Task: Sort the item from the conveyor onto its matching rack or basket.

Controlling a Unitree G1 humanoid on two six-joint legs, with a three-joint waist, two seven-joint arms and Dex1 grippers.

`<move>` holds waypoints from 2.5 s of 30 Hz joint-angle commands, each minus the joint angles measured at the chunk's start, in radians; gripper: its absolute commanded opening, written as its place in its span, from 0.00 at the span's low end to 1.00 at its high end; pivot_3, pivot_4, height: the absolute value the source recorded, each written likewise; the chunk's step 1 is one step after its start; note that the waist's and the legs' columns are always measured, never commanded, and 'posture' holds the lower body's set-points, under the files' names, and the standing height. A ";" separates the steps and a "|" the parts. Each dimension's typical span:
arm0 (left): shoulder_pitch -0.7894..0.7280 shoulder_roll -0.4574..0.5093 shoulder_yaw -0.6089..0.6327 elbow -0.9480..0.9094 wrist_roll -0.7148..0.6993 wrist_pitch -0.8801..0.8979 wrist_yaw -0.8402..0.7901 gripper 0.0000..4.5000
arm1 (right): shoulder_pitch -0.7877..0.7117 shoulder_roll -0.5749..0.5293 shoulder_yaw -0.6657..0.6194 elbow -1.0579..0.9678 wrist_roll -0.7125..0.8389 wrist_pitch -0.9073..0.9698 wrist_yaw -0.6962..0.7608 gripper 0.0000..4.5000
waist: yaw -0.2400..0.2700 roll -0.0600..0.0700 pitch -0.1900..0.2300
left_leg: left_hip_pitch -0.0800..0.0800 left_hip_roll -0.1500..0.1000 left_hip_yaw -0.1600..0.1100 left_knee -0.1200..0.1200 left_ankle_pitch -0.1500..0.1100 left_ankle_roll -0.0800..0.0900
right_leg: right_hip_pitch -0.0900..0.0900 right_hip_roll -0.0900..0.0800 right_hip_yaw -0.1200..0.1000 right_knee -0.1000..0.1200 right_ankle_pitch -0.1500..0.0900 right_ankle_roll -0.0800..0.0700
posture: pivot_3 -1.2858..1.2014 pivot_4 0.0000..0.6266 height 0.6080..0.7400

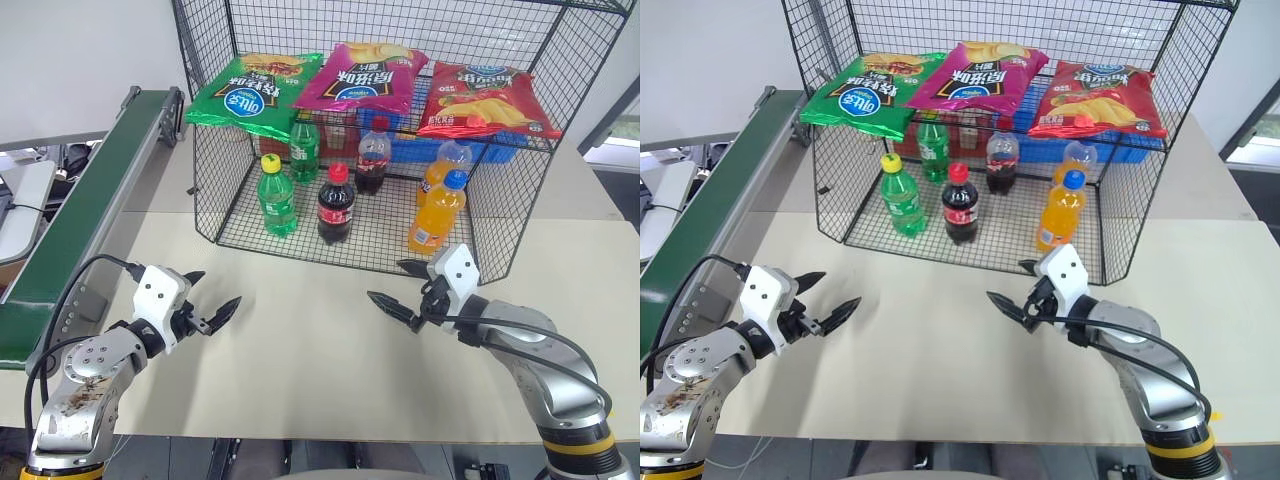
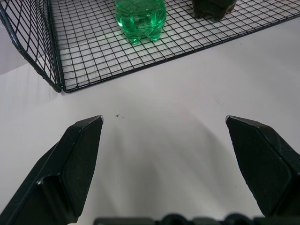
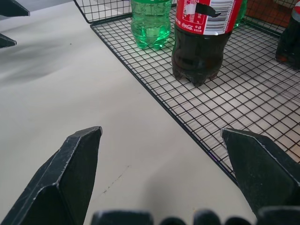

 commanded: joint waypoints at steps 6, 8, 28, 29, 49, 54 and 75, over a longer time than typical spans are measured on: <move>-0.008 -0.013 -0.045 -0.042 0.009 -0.075 -0.011 0.99 | -0.005 -0.003 -0.026 0.048 -0.022 -0.121 0.017 1.00 | 0.001 0.000 0.000 | 0.000 0.000 0.000 0.000 0.000 0.000 | 0.000 0.000 0.000 0.000 0.000 0.000 | 0.52 0.24 1.00; -0.005 -0.013 -0.044 -0.038 0.001 -0.085 -0.025 0.99 | -0.001 0.001 -0.023 0.048 -0.027 -0.131 0.013 1.00 | -0.001 0.000 0.000 | 0.000 0.000 0.000 0.000 0.000 0.000 | 0.000 0.000 0.000 0.000 0.000 0.000 | 0.52 0.24 1.00; -0.071 -0.051 0.042 -0.083 -0.154 0.006 0.044 0.99 | -0.008 0.015 -0.084 -0.018 0.033 -0.151 -0.008 1.00 | 0.000 0.000 0.000 | 0.000 0.000 0.000 0.001 0.000 0.000 | 0.000 0.000 0.000 0.000 0.000 0.000 | 0.52 0.24 1.00; -0.067 -0.051 0.038 -0.087 -0.154 0.005 0.045 0.99 | -0.003 0.015 -0.079 -0.024 0.031 -0.148 -0.012 1.00 | 0.001 0.000 0.000 | 0.000 0.000 0.000 0.001 0.000 0.000 | 0.000 0.000 0.000 0.000 0.000 0.000 | 0.52 0.24 1.00; -0.083 -0.063 -0.010 -0.093 -0.180 -0.022 0.040 0.99 | -0.041 -0.007 -0.071 -0.086 0.033 -0.109 -0.046 1.00 | 0.002 0.000 0.000 | 0.000 0.000 0.000 0.001 0.000 0.000 | 0.000 0.001 0.000 0.000 0.000 0.000 | 0.52 0.24 1.00; -0.098 -0.063 -0.019 -0.076 -0.174 -0.027 0.031 0.99 | -0.048 -0.006 -0.072 -0.087 0.032 -0.106 -0.053 1.00 | 0.002 0.000 0.000 | 0.000 -0.001 0.000 0.001 0.000 0.000 | 0.000 0.001 0.000 0.000 0.000 0.000 | 0.52 0.24 1.00; 0.048 -0.074 0.071 -0.177 -0.178 -0.020 0.106 0.99 | -0.131 0.016 -0.017 -0.036 0.059 -0.106 0.000 1.00 | 0.000 0.000 0.000 | 0.000 0.000 0.000 0.001 0.000 0.000 | 0.001 0.000 0.000 0.001 0.000 0.000 | 0.52 0.24 1.00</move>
